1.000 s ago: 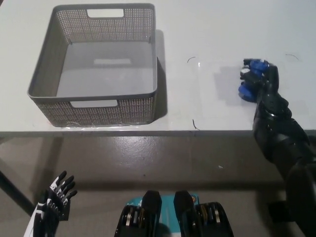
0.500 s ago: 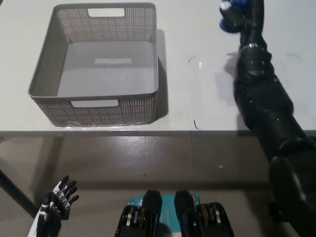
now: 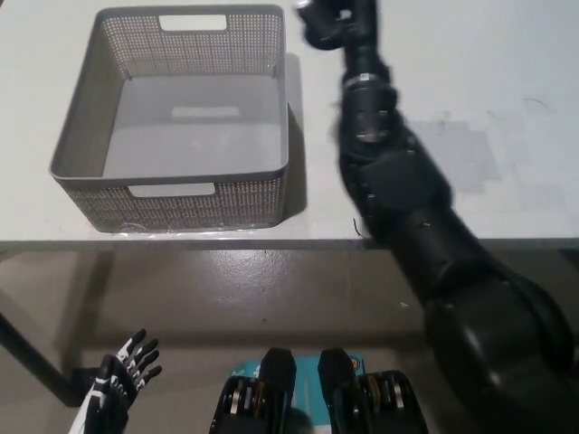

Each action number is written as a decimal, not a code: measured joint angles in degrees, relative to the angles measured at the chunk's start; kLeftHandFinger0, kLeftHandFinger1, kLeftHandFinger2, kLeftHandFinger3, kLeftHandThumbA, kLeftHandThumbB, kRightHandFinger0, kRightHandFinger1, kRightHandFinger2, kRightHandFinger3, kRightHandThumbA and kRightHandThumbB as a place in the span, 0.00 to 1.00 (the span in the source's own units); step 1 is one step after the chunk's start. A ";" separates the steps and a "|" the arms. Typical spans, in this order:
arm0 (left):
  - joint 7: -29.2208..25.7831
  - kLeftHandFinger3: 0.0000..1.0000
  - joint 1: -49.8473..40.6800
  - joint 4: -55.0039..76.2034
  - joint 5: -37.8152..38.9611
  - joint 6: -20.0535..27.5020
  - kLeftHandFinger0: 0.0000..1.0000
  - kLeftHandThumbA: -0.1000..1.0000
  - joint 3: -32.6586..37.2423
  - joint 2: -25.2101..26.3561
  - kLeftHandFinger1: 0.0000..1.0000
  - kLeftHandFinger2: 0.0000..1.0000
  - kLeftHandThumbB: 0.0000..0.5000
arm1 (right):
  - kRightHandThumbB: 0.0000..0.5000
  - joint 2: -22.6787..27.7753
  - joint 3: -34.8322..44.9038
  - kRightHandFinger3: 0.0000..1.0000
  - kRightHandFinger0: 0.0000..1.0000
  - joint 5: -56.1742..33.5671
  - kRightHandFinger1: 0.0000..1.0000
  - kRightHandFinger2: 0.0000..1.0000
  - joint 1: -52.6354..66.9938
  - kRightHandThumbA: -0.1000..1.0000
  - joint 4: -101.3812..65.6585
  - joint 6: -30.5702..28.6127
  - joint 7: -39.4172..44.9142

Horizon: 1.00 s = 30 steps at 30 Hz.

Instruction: Use the right hand to pick up a chess pieces and put it into a container on the left hand side

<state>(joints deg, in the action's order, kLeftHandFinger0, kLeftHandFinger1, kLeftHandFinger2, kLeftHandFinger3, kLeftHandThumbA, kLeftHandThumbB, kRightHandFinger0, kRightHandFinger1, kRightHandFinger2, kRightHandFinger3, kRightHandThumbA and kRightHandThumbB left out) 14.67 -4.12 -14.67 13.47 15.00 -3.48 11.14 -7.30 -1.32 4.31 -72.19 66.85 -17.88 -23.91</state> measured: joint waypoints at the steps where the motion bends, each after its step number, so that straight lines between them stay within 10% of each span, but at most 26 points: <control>1: 0.02 1.00 0.00 0.00 -0.03 0.00 1.00 1.00 0.06 0.01 1.00 1.00 0.61 | 0.25 -0.50 -0.24 0.58 0.00 0.06 0.10 0.54 -0.66 0.00 1.14 -0.01 0.02; 7: 0.05 1.00 0.21 0.08 -0.23 0.01 1.00 1.00 0.33 0.01 1.00 1.00 0.56 | 0.26 -3.77 -1.22 0.48 0.00 0.25 0.15 0.57 -5.03 0.00 9.11 -0.01 0.06; 25: 0.47 1.00 0.22 1.38 -1.04 -0.13 1.00 1.00 1.69 0.85 1.00 1.00 0.58 | 0.27 -6.85 -2.97 0.77 0.00 0.81 0.40 0.88 -5.23 0.00 15.25 1.06 2.12; 29: 0.64 1.00 0.41 1.37 -1.22 -0.13 1.00 1.00 2.04 1.10 1.00 1.00 0.58 | 0.38 -6.82 -3.18 0.82 0.15 0.85 0.54 0.85 -4.35 0.00 15.42 2.65 3.70; 30: 0.67 1.00 0.49 1.39 -1.31 -0.13 1.00 1.00 2.11 1.14 1.00 1.00 0.57 | 0.38 -6.78 -3.32 0.76 0.23 0.87 0.53 0.77 -4.13 0.13 15.46 3.17 4.42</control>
<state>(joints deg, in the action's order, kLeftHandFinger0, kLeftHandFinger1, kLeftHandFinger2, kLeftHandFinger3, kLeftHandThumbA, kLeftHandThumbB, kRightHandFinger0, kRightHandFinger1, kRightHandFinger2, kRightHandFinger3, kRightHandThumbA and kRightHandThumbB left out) 15.34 -3.63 -13.29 12.16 14.87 -1.36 12.28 -14.08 -4.63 5.18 -76.33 82.31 -14.71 -19.48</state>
